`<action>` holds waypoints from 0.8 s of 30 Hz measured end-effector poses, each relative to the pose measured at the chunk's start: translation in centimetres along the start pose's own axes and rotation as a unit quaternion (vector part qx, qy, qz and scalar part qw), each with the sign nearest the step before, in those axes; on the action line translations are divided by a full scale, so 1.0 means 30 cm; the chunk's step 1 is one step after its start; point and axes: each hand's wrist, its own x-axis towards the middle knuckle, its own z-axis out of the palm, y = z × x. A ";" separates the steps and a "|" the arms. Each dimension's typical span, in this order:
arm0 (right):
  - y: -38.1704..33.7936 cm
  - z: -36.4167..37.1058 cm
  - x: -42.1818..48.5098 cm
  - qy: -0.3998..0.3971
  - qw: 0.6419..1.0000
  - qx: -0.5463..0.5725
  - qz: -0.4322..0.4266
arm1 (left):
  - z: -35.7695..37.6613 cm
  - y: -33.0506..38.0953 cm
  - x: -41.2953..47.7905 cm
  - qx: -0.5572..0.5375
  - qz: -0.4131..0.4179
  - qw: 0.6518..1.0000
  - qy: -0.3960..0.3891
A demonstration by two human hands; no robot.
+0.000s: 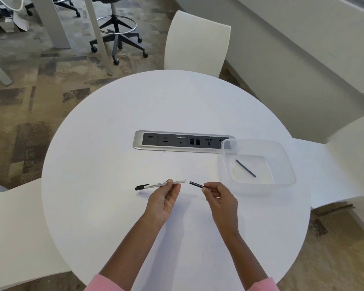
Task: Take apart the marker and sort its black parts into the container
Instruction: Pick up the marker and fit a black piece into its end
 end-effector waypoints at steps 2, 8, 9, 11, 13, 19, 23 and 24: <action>-0.013 0.001 -0.007 0.005 1.000 0.007 -0.008 | 0.003 -0.005 -0.003 0.001 -0.001 1.000 -0.001; -0.020 0.005 -0.012 0.005 1.000 0.017 -0.013 | 0.006 -0.016 -0.014 0.007 -0.010 1.000 -0.008; -0.019 0.005 -0.012 0.004 1.000 0.018 -0.011 | 0.006 -0.018 -0.016 0.006 -0.012 1.000 -0.009; -0.018 0.006 -0.011 0.003 1.000 0.019 -0.010 | 0.006 -0.018 -0.019 0.003 -0.012 1.000 -0.007; -0.018 0.006 -0.011 0.002 1.000 0.007 -0.025 | 0.007 -0.016 -0.021 0.000 -0.011 1.000 -0.005; -0.016 -0.010 -0.008 -0.010 0.984 -0.103 -0.145 | 0.009 -0.012 -0.025 0.016 0.011 1.000 -0.002; -0.021 -0.020 0.000 -0.029 0.973 -0.144 -0.180 | 0.007 -0.010 -0.027 0.049 0.026 0.998 -0.011; -0.023 -0.022 0.003 -0.032 0.973 -0.142 -0.178 | 0.006 -0.011 -0.026 0.057 0.030 0.998 -0.014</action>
